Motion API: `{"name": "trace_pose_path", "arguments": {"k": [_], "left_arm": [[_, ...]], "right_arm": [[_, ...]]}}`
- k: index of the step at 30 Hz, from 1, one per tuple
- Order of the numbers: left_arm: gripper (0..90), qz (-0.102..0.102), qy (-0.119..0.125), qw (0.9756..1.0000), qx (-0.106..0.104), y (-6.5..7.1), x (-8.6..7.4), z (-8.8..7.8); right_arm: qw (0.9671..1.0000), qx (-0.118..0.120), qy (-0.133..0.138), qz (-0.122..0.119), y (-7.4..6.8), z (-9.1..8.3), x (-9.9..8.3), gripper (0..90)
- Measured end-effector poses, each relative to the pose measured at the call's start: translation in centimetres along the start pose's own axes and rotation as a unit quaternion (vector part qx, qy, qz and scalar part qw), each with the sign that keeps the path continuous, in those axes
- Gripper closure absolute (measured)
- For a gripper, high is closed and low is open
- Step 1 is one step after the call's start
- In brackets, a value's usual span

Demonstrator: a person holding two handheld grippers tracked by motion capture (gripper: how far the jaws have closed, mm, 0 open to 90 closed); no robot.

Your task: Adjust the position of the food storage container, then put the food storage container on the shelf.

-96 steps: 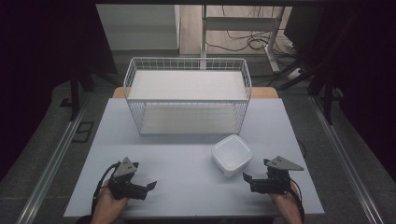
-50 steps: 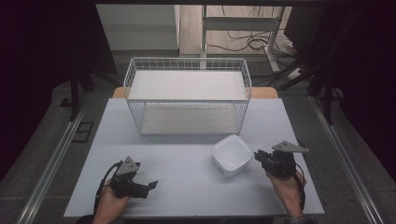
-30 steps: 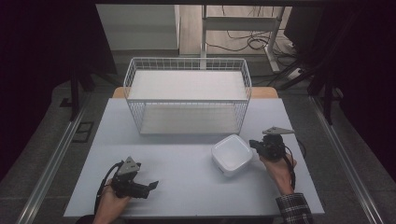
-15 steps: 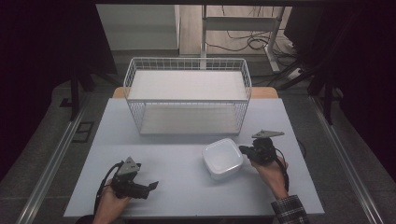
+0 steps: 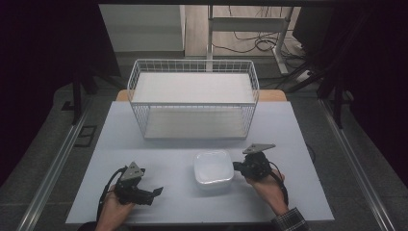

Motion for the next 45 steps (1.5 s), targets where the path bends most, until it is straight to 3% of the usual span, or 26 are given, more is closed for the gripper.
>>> {"name": "trace_pose_path", "arguments": {"k": [11, 16, 17, 21, 22, 23, 27, 29, 31, 32, 34, 37, 45], "left_arm": [[2.7, -0.003, -0.001, 1.0000, -0.004, 0.1, 0.0, 0.0], [3.2, -0.010, 0.002, 0.9999, -0.008, 0.1, 0.1, -0.1], [3.4, -0.013, 0.004, 0.9999, -0.011, 0.2, 0.1, -0.2], [3.6, -0.015, 0.003, 0.9998, -0.012, 0.2, 0.2, -0.3], [3.6, -0.015, 0.003, 0.9998, -0.012, 0.2, 0.2, -0.3], [3.6, -0.015, 0.003, 0.9998, -0.012, 0.3, 0.2, -0.3], [3.6, -0.012, 0.004, 0.9999, -0.007, 0.2, 0.1, -0.4], [3.6, -0.009, 0.005, 0.9999, -0.003, 0.1, 0.1, -0.4], [3.5, -0.007, 0.004, 1.0000, -0.001, 0.1, 0.1, -0.4], [3.1, -0.005, 0.004, 1.0000, 0.000, 0.1, 0.1, -0.4], [2.5, 0.000, 0.003, 1.0000, 0.004, 0.1, 0.0, -0.3], [1.9, -0.001, 0.000, 1.0000, 0.003, 0.1, 0.0, -0.2], [2.1, -0.011, 0.012, 0.9998, -0.011, 0.2, 0.3, -0.2]], "right_arm": [[0.9992, 0.032, -0.012, -0.022, -3.2, 1.0, -0.3, 89.2], [0.9994, 0.005, -0.001, -0.034, -3.0, 0.5, -0.2, 86.4], [0.9991, -0.010, 0.013, -0.038, -2.5, -0.2, -0.2, 80.7], [0.9984, -0.019, 0.040, -0.036, -2.0, -1.9, -0.8, 64.2], [0.9984, -0.019, 0.040, -0.036, -2.0, -1.9, -0.8, 64.2], [0.9980, -0.018, 0.050, -0.034, -1.9, -2.7, -1.0, 50.7], [0.9973, -0.013, 0.067, -0.028, -2.0, -3.3, -1.4, 28.7], [0.9965, -0.017, 0.074, -0.037, -2.1, -3.3, -1.8, 16.7], [0.9963, -0.020, 0.074, -0.040, -2.1, -3.3, -2.0, 12.2], [0.9957, -0.031, 0.071, -0.051, -2.2, -3.2, -2.6, 3.3], [0.9960, -0.026, 0.064, -0.057, -2.3, -3.1, -3.1, 0.6], [0.9974, -0.014, 0.055, -0.043, -2.0, -2.6, -3.6, 0.0], [0.9973, -0.019, 0.060, -0.039, -1.5, -2.6, -3.4, 0.0]]}}
Point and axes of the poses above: each handheld gripper's, and its own axes: z roughly forward along the jaws, x roughly out of its top, y roughly to its right, the point moved 7 cm from there along z, roughly forward along the jaws, and after that the axes turned 5 degrees about z, right-handed, at the moved point
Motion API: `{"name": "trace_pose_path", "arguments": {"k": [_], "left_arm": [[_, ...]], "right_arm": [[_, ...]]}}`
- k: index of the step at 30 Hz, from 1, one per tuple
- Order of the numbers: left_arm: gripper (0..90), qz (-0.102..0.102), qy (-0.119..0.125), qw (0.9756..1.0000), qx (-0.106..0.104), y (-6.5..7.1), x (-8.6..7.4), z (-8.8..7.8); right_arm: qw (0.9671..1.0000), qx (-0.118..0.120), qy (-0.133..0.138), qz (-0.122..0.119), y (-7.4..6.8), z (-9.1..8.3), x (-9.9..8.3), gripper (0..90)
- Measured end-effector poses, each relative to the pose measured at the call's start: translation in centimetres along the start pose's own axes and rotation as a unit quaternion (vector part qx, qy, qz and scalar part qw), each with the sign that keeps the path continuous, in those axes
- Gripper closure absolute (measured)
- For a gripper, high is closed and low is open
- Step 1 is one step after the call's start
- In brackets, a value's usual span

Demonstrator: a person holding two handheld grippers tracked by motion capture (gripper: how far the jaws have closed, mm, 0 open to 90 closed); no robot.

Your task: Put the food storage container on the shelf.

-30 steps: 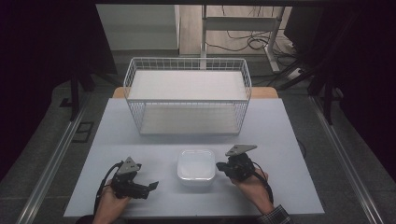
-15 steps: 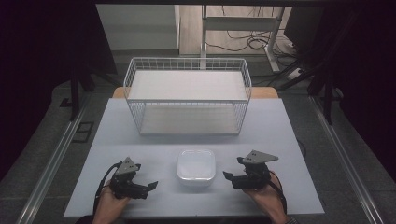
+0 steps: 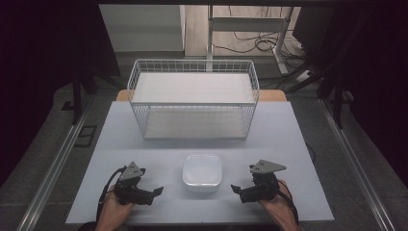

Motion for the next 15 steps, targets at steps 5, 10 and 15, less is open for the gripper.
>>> {"name": "trace_pose_path", "arguments": {"k": [5, 10, 15], "left_arm": [[3.3, -0.001, -0.001, 0.9999, -0.010, 0.4, 0.4, 0.0], [3.2, -0.009, 0.003, 0.9994, -0.034, 0.9, 1.4, 0.2], [2.3, -0.007, 0.005, 0.9987, -0.050, 1.5, 2.6, 0.7]], "right_arm": [[0.9999, 0.006, -0.005, -0.010, -0.3, 0.5, 0.1, 0.0], [0.9999, 0.012, 0.002, -0.009, -0.7, 0.8, 0.9, 0.0], [0.9998, 0.017, 0.011, 0.006, -0.9, 1.0, 1.9, 0.0]]}}
Point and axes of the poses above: each handheld gripper's, and its own axes: z roughly forward along the jaws, x roughly out of its top, y roughly to its right, the point moved 7 cm from there along z, roughly forward along the jaws, and after that the axes turned 5 degrees about z, right-handed, at the moved point
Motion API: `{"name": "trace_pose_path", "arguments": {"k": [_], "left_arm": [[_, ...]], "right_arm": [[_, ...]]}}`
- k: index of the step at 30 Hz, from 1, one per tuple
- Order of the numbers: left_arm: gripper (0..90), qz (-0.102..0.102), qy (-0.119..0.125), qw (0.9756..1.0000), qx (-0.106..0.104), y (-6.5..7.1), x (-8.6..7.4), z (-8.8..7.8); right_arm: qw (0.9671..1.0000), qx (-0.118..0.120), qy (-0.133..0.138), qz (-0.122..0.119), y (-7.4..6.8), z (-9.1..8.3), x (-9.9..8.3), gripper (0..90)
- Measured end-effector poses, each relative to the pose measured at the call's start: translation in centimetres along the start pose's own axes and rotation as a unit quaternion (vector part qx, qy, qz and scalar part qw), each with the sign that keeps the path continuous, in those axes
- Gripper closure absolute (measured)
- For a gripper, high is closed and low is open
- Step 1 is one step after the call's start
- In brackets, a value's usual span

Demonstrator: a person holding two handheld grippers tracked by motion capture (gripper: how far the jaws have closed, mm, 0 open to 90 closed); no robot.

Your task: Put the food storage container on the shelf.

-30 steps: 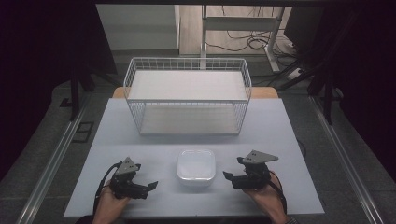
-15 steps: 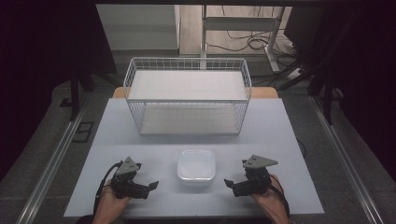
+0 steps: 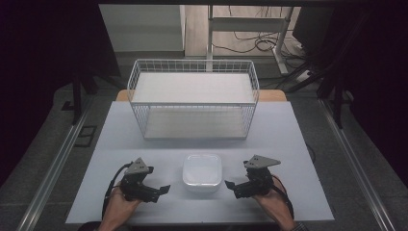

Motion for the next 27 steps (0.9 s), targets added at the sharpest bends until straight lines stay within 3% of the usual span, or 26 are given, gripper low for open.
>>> {"name": "trace_pose_path", "arguments": {"k": [2, 10, 13, 19, 24, 27], "left_arm": [[2.3, -0.007, 0.013, 0.9997, -0.022, 0.2, 1.1, 0.4], [4.9, 0.009, 0.004, 0.9996, -0.025, 0.5, 3.5, 1.8], [5.6, 0.022, -0.003, 0.9993, -0.030, 0.6, 4.6, 2.6], [7.1, 0.026, -0.002, 0.9990, -0.035, 0.8, 6.6, 4.2], [7.0, 0.024, -0.005, 0.9990, -0.037, 0.8, 6.6, 5.1], [7.1, 0.014, -0.011, 0.9986, -0.051, 0.8, 5.8, 5.9]], "right_arm": [[1.0000, 0.002, 0.006, 0.005, -0.1, 0.4, 0.7, 0.0], [0.9999, 0.004, 0.004, -0.009, -1.3, 1.1, 2.4, 0.2], [0.9999, 0.012, -0.011, 0.005, -1.5, 1.4, 2.6, 4.4], [0.9992, 0.027, -0.018, 0.024, -1.7, 2.5, 3.7, 11.0], [0.9992, 0.025, -0.019, 0.023, -1.7, 3.5, 4.2, 11.7], [0.9976, 0.036, -0.041, 0.044, -1.4, 4.2, 3.4, 11.5]]}}
Point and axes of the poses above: each handheld gripper's, and its own axes: z roughly forward along the jaws, x roughly out of its top, y roughly to its right, the point moved 7 cm from there along z, roughly forward along the jaws, and after that the axes turned 5 degrees about z, right-handed, at the moved point
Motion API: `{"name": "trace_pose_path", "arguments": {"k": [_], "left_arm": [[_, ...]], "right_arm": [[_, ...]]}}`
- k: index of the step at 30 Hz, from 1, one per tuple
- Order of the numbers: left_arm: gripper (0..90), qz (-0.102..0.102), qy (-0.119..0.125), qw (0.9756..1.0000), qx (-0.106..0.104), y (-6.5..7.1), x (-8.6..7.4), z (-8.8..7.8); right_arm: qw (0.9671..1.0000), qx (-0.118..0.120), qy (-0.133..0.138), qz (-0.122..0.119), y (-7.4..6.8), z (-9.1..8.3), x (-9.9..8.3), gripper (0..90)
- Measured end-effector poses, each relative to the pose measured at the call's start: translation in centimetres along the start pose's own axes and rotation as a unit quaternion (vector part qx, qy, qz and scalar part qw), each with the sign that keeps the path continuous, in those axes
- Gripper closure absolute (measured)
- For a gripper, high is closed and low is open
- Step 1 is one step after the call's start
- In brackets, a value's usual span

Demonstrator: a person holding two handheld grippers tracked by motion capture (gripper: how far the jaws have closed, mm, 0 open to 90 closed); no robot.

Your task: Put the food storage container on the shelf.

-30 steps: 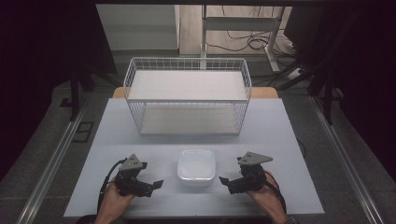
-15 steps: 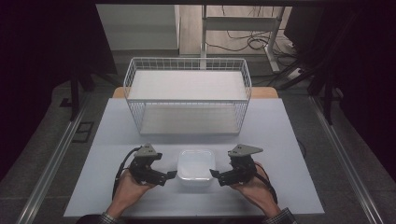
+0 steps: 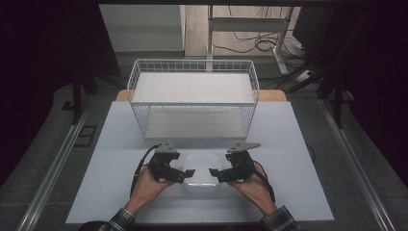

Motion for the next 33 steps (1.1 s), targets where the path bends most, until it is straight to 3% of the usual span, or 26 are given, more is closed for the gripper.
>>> {"name": "trace_pose_path", "arguments": {"k": [1, 3, 4, 5, 6, 7, 10, 13, 14, 15, 16, 17, 19, 20, 23, 26, 28, 30, 33], "left_arm": [[7.8, 0.000, 0.000, 1.0000, 0.000, 0.0, 0.0, 0.0], [8.3, -0.013, 0.005, 0.9997, -0.021, 0.2, -0.2, 0.2], [13.3, -0.020, 0.006, 0.9989, -0.041, 0.5, -0.3, 0.1], [15.9, -0.020, 0.006, 0.9989, -0.041, 0.5, -0.3, 0.1], [15.9, -0.026, 0.005, 0.9980, -0.057, 0.8, -0.5, 0.0], [17.8, -0.041, 0.001, 0.9971, -0.064, 1.1, -0.8, -0.1], [22.7, -0.056, -0.001, 0.9962, -0.067, 1.5, -1.3, -0.7], [36.2, -0.056, 0.007, 0.9965, -0.061, 1.9, -1.6, -1.4], [44.0, -0.048, 0.018, 0.9977, -0.043, 2.2, -1.7, -2.2], [47.3, -0.048, 0.018, 0.9977, -0.043, 2.2, -1.7, -2.2], [47.3, -0.046, 0.022, 0.9978, -0.041, 2.3, -1.8, -2.5], [53.9, -0.050, 0.027, 0.9975, -0.041, 2.4, -1.9, -2.7], [58.4, -0.052, 0.028, 0.9975, -0.040, 2.4, -1.9, -2.8], [61.4, -0.054, 0.036, 0.9973, -0.035, 2.5, -1.8, -3.1], [63.7, -0.056, 0.039, 0.9974, -0.021, 2.6, -1.7, -3.1], [70.8, -0.072, 0.055, 0.9957, -0.018, 2.8, -1.7, -3.4], [74.4, -0.072, 0.056, 0.9957, -0.014, 2.8, -1.7, -3.5], [79.1, -0.066, 0.057, 0.9962, 0.006, 2.7, -1.6, -3.4], [79.2, -0.072, 0.058, 0.9957, 0.010, 2.5, -1.6, -3.4]], "right_arm": [[1.0000, 0.000, 0.000, 0.000, 0.0, 0.0, 0.0, 11.5], [0.9998, 0.013, -0.008, 0.011, -0.1, 0.1, -0.3, 11.5], [0.9986, 0.039, -0.022, 0.028, -0.6, 0.2, -0.7, 15.2], [0.9986, 0.039, -0.022, 0.028, -0.6, 0.2, -0.7, 15.2], [0.9982, 0.043, -0.024, 0.033, -0.7, 0.2, -0.8, 18.6], [0.9958, 0.064, -0.036, 0.056, -0.9, 0.0, -1.1, 20.7], [0.9948, 0.067, -0.043, 0.063, -1.2, -0.4, -1.4, 24.7], [0.9957, 0.054, -0.043, 0.061, -1.4, -1.2, -1.6, 37.3], [0.9966, 0.046, -0.036, 0.058, -1.4, -1.6, -1.5, 44.6], [0.9966, 0.046, -0.036, 0.058, -1.4, -1.6, -1.5, 44.6], [0.9973, 0.038, -0.031, 0.055, -1.4, -2.0, -1.5, 49.1], [0.9974, 0.033, -0.028, 0.057, -1.6, -2.5, -1.6, 55.1], [0.9973, 0.031, -0.026, 0.061, -1.7, -2.7, -1.7, 57.4], [0.9966, 0.029, -0.018, 0.075, -1.8, -3.2, -1.8, 62.8], [0.9969, 0.021, -0.007, 0.075, -1.9, -3.4, -1.8, 65.4], [0.9970, 0.005, 0.012, 0.077, -1.9, -3.6, -1.6, 71.0], [0.9969, 0.001, 0.017, 0.077, -1.8, -3.7, -1.6, 72.4], [0.9969, -0.016, 0.030, 0.071, -1.7, -3.8, -1.5, 77.0], [0.9970, -0.023, 0.032, 0.067, -1.8, -3.7, -1.5, 77.1]]}}
Point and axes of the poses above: each handheld gripper's, and its own axes: z roughly forward along the jaws, x roughly out of its top, y roughly to its right, the point moved 7 cm from there along z, roughly forward along the jaws, and after that the axes turned 5 degrees about z, right-handed, at the moved point
